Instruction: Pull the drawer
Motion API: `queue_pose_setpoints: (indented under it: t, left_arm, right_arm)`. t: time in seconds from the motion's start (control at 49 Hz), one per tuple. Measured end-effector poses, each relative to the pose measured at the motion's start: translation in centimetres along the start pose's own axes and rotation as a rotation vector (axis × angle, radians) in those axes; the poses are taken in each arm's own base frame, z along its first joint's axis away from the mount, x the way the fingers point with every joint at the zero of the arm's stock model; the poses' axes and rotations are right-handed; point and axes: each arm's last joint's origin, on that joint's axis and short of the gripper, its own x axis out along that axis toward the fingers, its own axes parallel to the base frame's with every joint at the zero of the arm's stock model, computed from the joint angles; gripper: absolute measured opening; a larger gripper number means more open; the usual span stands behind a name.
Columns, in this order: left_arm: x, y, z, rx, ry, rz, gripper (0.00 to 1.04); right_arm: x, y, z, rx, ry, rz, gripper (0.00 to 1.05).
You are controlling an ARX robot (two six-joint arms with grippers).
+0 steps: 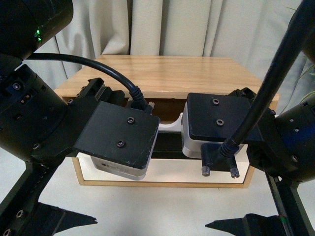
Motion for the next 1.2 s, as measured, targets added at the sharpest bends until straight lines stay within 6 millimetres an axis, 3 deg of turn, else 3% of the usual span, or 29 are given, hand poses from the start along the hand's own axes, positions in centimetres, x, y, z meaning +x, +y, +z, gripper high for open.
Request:
queue_pose_setpoints:
  t: [0.347,0.592,1.0,1.143,1.204]
  left_arm:
    - [-1.1,-1.8,0.1,0.066,-0.015,-0.049,0.99]
    - [-1.0,-3.0,-0.4,0.028,-0.145,0.073,0.98]
    - [-6.1,-4.2,-2.4,-0.182,-0.385,0.606,0.98]
    - [-8.1,-5.4,-3.9,-0.424,-0.348,0.868,0.98]
    - [-9.1,-6.9,-4.1,-0.564,-0.358,0.952,0.98]
  right_arm:
    - [-0.9,2.0,0.8,-0.035,0.011,0.072,0.96]
    - [-1.4,3.1,-0.1,-0.01,-0.088,0.004,0.96]
    - [-7.0,4.7,-2.1,0.034,-0.342,-0.392,0.96]
    - [-9.1,5.9,-2.8,0.07,-0.401,-0.605,0.96]
    - [-9.9,6.9,-2.9,0.107,-0.422,-0.685,0.96]
